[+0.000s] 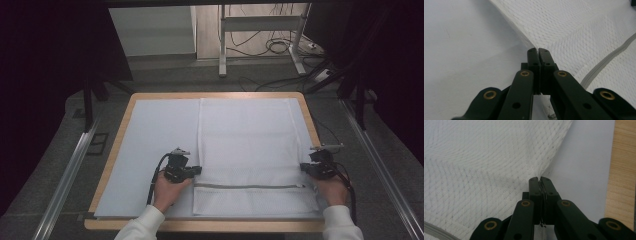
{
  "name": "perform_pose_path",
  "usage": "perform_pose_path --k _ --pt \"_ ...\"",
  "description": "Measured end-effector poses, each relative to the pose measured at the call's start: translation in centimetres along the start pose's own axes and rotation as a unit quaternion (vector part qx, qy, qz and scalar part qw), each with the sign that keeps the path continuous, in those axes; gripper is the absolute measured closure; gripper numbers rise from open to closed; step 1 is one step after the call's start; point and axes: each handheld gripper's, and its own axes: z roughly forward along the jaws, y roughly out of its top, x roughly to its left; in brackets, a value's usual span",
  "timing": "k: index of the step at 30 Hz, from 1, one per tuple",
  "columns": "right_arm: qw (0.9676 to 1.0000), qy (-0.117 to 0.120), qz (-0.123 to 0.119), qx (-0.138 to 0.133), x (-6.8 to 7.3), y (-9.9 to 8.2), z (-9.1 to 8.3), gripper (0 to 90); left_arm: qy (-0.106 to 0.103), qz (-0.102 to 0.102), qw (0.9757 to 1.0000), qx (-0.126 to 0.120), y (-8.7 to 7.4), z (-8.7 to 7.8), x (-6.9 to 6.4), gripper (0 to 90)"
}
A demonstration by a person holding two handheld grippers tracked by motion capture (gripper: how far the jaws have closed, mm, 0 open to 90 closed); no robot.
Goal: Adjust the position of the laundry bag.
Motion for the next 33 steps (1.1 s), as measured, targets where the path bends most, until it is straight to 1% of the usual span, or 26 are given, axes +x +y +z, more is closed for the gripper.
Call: perform_pose_path --k 16,18,22,25,33 --pt "0.9999 0.009 0.004 -0.009 0.01 -0.03 -0.17 87.6 0.003 -0.002 1.0000 -0.002 0.05 -0.05 0.03 89.2" --pt "0.9998 0.018 0.007 -0.011 -0.10 -0.03 -0.25 87.6 0.004 -0.002 1.0000 -0.002 0.05 -0.04 0.07 89.2" --pt "0.9995 0.026 0.010 -0.014 -0.13 0.01 -0.43 87.6 0.003 -0.002 1.0000 -0.002 0.08 -0.11 0.15 89.2" --pt "0.9994 0.028 0.012 -0.016 -0.08 0.03 -0.49 87.6 0.000 -0.006 1.0000 -0.003 0.12 -0.26 0.28 89.2" --pt "0.9992 0.033 0.009 -0.020 0.00 0.07 -0.68 87.7 0.001 -0.006 1.0000 -0.002 0.04 -0.28 0.41 89.0"
